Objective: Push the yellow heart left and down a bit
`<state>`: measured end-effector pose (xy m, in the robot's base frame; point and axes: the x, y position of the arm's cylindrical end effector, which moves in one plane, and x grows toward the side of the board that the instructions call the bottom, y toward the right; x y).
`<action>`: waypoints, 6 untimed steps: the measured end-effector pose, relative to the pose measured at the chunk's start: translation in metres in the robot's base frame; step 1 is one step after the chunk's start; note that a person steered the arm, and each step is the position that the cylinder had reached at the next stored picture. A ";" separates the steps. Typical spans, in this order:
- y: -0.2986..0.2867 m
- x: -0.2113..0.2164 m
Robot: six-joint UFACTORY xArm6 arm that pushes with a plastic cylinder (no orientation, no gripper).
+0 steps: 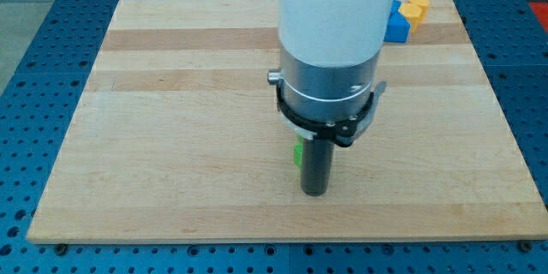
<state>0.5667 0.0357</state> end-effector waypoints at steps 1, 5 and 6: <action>0.009 0.000; 0.090 -0.047; 0.115 -0.079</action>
<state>0.4875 0.1505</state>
